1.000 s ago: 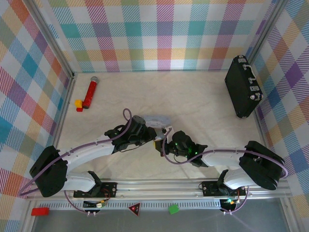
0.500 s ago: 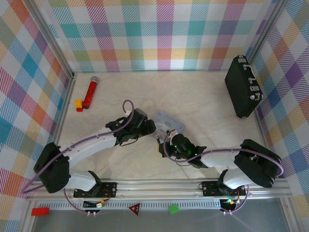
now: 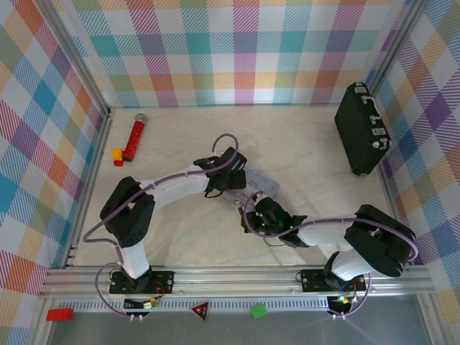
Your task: Unlock the padlock with the key
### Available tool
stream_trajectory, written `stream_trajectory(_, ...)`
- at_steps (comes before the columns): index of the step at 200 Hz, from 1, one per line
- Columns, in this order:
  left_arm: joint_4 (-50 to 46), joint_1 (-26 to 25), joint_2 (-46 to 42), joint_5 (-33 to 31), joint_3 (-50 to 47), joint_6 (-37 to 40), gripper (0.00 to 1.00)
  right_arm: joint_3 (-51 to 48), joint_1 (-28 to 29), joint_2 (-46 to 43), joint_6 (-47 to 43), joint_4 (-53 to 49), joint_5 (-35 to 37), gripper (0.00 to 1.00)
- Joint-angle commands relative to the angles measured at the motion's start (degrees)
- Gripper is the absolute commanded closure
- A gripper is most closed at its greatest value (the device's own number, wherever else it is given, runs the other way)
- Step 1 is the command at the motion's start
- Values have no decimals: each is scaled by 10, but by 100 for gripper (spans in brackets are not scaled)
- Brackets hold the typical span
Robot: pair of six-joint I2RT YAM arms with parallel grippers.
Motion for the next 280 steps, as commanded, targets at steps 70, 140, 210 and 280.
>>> stream_trajectory(70,-28,33,-46,-45,-171,-80,9,5,-67,-54,-8,-138,1,100)
stream_trajectory(140,-12,30,-109,-47,-226,-114,10,69,-67,-72,-154,-306,-31,73)
stream_trajectory(210,9,23,-99,-34,-216,-108,10,71,-67,-98,-185,-295,-47,53)
stream_trajectory(280,34,16,-99,-13,-235,-131,9,152,-82,50,-188,-297,-69,41)
